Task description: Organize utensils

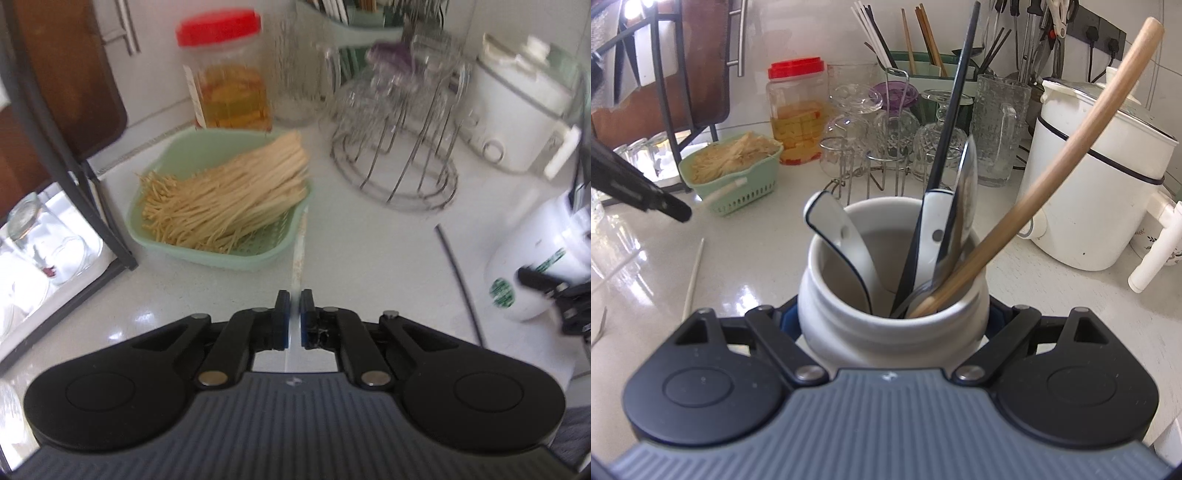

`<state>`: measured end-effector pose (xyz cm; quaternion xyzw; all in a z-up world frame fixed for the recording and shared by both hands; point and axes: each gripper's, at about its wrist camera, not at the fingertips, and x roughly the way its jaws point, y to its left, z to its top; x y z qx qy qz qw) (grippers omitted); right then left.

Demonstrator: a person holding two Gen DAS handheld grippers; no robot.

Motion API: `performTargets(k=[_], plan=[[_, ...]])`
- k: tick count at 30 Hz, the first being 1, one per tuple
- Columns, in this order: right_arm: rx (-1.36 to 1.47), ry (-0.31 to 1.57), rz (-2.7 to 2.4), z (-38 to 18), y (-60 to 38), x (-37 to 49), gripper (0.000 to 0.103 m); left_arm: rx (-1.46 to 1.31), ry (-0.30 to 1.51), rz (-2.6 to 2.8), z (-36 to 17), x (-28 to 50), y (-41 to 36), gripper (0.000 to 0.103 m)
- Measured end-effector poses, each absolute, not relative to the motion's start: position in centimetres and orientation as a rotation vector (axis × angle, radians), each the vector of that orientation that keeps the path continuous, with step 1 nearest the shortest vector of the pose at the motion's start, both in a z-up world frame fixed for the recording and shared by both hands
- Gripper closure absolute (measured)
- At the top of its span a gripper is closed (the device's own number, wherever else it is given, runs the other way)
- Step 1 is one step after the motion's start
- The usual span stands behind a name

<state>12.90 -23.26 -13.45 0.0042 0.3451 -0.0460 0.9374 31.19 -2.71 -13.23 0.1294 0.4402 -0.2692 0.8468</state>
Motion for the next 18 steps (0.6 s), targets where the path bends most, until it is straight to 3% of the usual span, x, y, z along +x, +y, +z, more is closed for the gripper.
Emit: performTargets(k=[18], plan=[[-0.008, 0.690, -0.044, -13.5, -23.5, 12.6, 0.012, 0.041, 0.784, -0.548, -5.3, 24.6, -4.1, 0.097]])
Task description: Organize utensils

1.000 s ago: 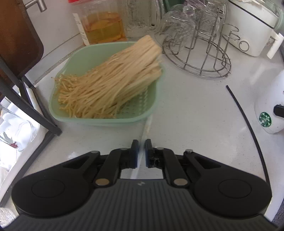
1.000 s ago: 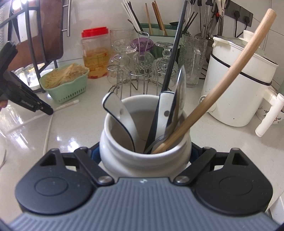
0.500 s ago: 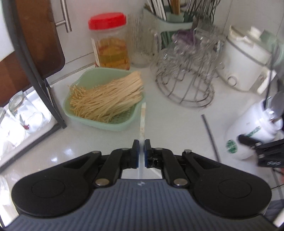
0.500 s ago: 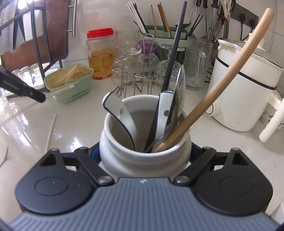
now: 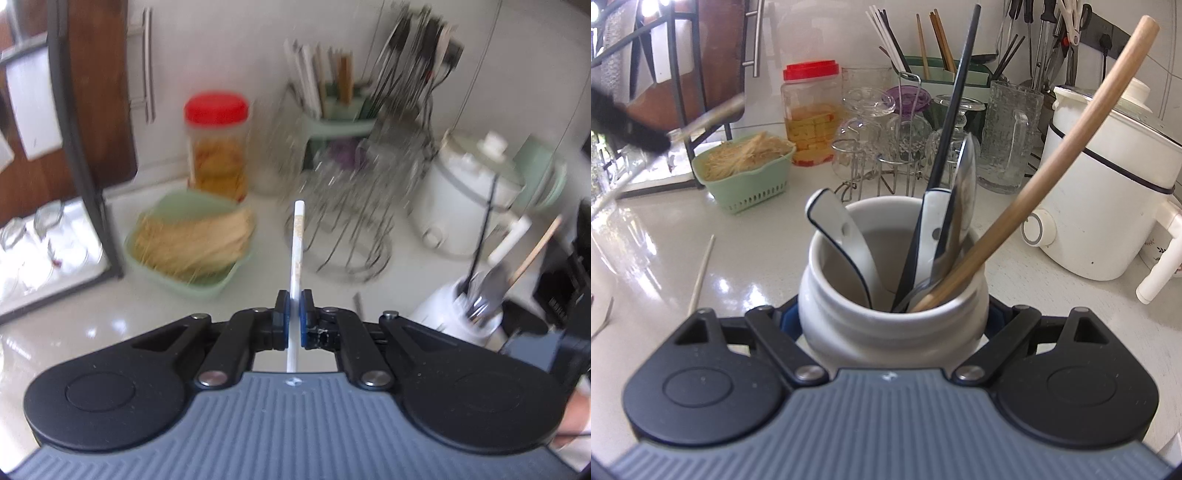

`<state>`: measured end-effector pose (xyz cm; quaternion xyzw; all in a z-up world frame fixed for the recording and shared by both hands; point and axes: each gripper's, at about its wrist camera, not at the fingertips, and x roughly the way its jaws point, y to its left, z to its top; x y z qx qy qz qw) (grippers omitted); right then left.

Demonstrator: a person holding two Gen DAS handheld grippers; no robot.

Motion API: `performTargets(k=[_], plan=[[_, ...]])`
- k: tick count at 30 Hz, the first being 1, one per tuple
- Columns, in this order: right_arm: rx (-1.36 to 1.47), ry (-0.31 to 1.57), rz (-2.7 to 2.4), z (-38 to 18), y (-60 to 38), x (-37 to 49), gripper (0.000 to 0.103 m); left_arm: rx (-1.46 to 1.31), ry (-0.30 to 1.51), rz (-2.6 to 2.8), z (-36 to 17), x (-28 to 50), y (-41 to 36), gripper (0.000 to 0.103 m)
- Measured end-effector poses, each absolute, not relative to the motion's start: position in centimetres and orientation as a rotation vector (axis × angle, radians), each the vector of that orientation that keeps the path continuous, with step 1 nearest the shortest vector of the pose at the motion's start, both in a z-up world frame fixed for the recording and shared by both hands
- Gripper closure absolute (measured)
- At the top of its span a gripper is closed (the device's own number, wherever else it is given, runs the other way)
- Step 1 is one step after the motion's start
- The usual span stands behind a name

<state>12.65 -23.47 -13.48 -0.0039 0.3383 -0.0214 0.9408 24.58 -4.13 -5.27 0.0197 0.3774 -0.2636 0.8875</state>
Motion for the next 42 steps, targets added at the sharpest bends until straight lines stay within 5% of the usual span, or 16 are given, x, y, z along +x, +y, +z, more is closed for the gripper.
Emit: performTargets(k=[16, 42], plan=[[0.008, 0.701, -0.006, -13.9, -24.0, 12.4, 0.012, -0.104, 0.524, -0.752, 2.6, 26.1, -15.7, 0.097], [0.014, 0.665, 0.080, -15.0, -25.0, 12.4, 0.012, -0.244, 0.439, -0.835, -5.6, 26.6, -20.4, 0.097]])
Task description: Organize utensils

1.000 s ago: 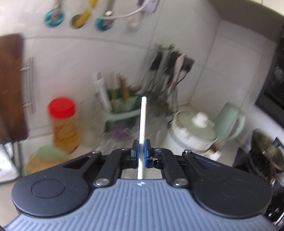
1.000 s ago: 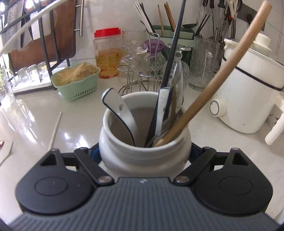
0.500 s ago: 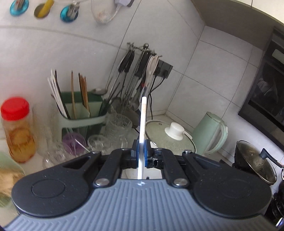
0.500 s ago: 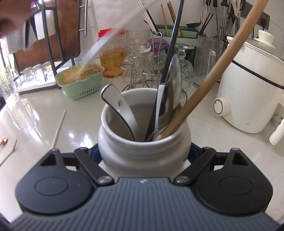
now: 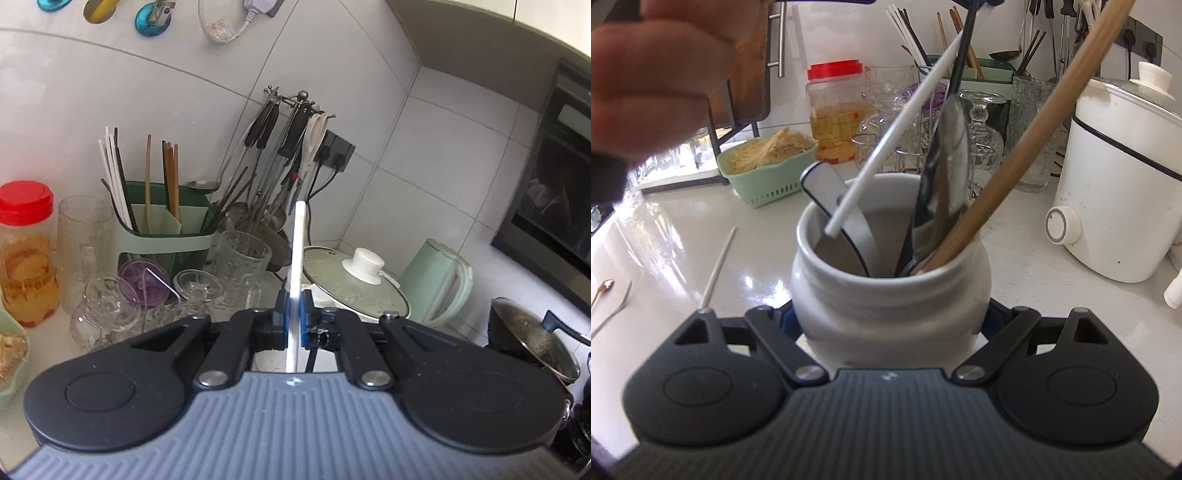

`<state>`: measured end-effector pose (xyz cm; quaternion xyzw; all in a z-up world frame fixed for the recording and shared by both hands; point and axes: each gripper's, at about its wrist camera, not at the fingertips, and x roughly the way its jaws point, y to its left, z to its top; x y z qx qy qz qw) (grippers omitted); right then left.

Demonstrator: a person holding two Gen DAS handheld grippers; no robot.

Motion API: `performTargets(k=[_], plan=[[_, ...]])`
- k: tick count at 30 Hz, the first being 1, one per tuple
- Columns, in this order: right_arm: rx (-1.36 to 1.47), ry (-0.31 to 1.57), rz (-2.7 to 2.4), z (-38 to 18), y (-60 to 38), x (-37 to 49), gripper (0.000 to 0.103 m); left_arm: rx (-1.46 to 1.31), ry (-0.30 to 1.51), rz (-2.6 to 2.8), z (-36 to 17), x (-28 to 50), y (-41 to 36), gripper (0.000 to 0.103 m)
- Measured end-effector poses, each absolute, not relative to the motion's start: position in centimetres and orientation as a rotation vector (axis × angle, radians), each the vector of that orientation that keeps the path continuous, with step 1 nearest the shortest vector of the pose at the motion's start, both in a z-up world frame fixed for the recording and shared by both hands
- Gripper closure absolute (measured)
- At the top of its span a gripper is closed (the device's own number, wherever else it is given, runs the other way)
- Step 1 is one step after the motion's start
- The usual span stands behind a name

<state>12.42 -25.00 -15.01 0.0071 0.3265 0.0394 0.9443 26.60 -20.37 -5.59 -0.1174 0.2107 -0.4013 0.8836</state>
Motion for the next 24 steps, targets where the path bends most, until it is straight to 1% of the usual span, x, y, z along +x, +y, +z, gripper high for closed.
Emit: performTargets(k=[4, 12, 24], plan=[[0.017, 0.664, 0.081, -15.1, -25.0, 12.6, 0.011, -0.256, 0.452, -0.825, -6.4, 26.6, -20.2, 0.097], [0.020, 0.669, 0.079, -15.0, -24.9, 12.5, 0.012, -0.195, 0.467, -0.799, -6.4, 24.8, -19.1, 0.097], [0.021, 0.759, 0.078, -14.4, -25.2, 12.7, 0.012, -0.160, 0.563, -0.734, -5.8, 21.4, -17.5, 0.097]])
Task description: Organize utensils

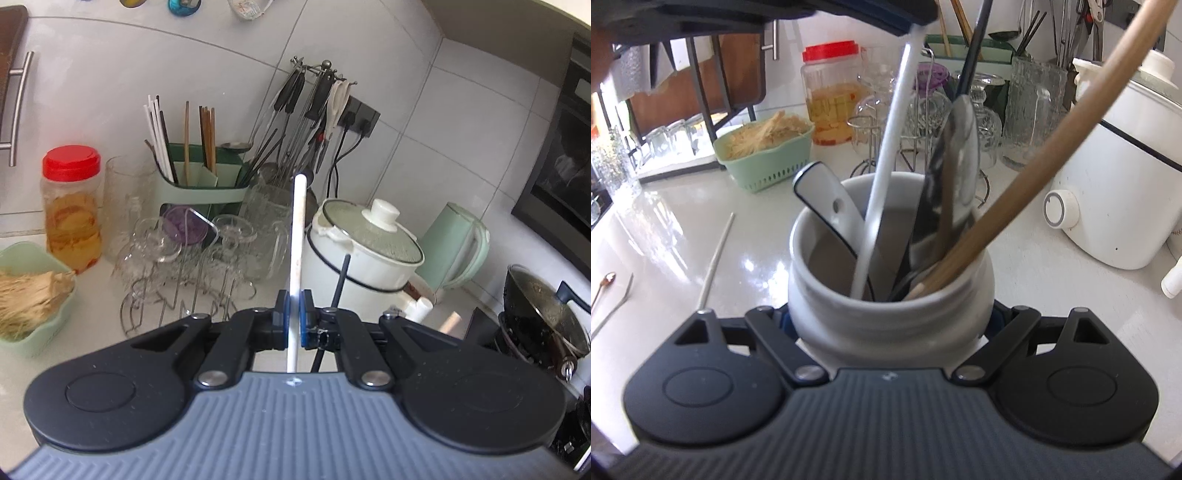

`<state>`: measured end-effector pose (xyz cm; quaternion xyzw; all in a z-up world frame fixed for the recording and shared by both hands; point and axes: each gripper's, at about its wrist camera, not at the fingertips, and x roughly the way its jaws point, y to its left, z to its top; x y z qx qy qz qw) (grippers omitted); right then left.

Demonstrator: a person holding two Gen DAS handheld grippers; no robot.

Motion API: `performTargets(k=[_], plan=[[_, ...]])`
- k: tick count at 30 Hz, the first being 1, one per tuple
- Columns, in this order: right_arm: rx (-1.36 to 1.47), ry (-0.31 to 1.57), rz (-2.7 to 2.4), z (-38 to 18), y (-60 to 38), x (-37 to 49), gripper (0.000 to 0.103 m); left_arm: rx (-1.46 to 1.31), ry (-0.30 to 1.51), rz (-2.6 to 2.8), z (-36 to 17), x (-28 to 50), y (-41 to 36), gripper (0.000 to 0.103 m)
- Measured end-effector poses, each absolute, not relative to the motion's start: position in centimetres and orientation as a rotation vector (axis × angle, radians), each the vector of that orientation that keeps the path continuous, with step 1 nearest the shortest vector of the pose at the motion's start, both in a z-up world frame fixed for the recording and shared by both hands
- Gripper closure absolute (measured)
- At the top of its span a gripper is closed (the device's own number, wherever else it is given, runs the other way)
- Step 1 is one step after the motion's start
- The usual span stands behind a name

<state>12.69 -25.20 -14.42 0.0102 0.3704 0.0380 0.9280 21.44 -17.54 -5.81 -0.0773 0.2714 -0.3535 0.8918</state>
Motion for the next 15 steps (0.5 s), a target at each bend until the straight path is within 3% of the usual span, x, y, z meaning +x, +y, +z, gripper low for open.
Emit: performTargets(k=[15], plan=[[-0.002, 0.792, 0.107, -14.2, -25.4, 12.9, 0.011, -0.182, 0.739, -0.675, -6.2, 19.6, -15.9, 0.095]])
